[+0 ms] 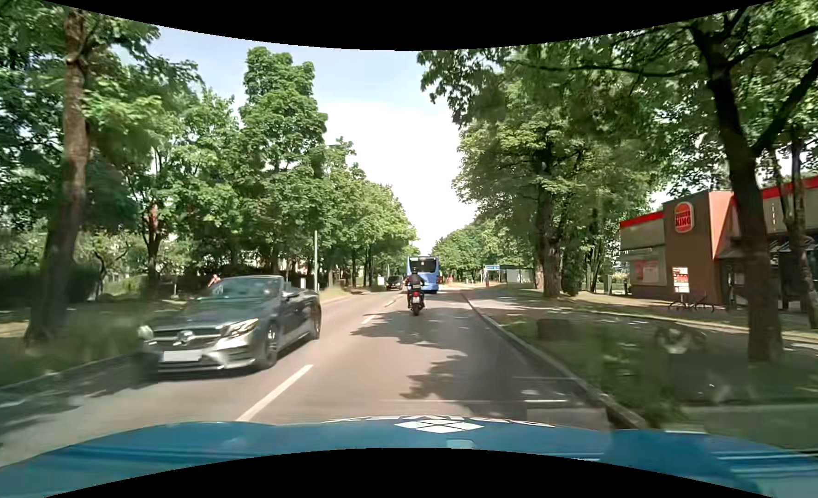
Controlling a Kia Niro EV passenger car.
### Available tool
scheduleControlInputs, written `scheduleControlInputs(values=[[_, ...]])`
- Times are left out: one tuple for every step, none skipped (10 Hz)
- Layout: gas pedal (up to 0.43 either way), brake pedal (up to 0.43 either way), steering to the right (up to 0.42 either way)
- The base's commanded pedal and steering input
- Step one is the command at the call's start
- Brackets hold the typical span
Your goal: Follow the waypoints while adhering to traffic rules and regulations
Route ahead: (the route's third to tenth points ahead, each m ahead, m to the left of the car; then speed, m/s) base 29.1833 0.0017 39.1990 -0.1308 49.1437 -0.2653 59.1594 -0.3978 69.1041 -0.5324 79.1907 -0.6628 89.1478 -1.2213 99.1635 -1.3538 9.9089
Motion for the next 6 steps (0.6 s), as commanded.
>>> scheduleControlInputs(values=[[0.098, 0.0, -0.003], [0.098, 0.0, -0.002], [0.098, 0.0, -0.002], [0.098, 0.0, -0.003], [0.098, 0.0, -0.003], [0.098, 0.0, -0.004]])
